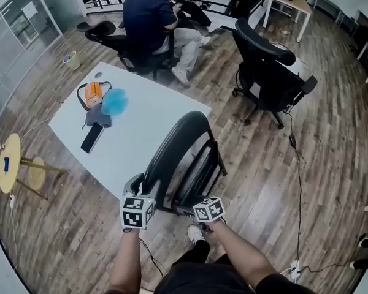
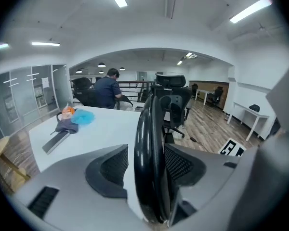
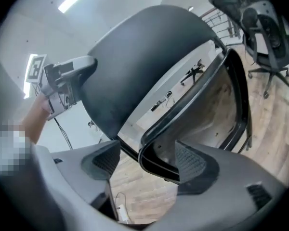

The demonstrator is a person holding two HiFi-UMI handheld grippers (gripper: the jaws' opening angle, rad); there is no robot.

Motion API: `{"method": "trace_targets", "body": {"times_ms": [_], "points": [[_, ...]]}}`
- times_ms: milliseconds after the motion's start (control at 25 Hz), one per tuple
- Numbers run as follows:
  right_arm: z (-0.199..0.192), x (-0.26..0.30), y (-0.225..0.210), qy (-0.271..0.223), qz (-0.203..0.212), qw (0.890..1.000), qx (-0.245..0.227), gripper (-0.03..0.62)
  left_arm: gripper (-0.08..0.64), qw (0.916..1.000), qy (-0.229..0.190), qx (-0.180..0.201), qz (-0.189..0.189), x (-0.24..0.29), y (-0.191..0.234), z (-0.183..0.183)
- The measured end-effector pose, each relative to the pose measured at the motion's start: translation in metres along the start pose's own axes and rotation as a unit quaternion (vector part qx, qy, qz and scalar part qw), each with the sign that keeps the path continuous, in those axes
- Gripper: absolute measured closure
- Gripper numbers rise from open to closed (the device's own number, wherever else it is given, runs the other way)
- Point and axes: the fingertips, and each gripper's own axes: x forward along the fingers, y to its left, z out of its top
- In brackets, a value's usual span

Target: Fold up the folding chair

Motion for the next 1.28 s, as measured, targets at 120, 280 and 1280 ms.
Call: {"method": "trace_targets", "body": {"times_ms": [120, 280, 1280], "points": [[0.000, -0.046, -0.008, -0.055, -0.040, 0.998, -0.003, 0.244, 0.330, 0.9988, -0.033, -0.002, 0.037, -0.035, 0.001, 0.003], [0.003, -0.123, 0.009, -0.150, -0.077, 0.985, -0.027, 0.245, 0.379, 0.9960, -0.074, -0.005, 0.050, -0.072, -0.020, 0.012], [-0.225, -0.483, 0.136, -0.359, -0.335, 0.851, -0.187, 0.578, 0.555, 0.9842, -0.149, -0.003, -0.096, -0.235, -0.427, -0.150]]}}
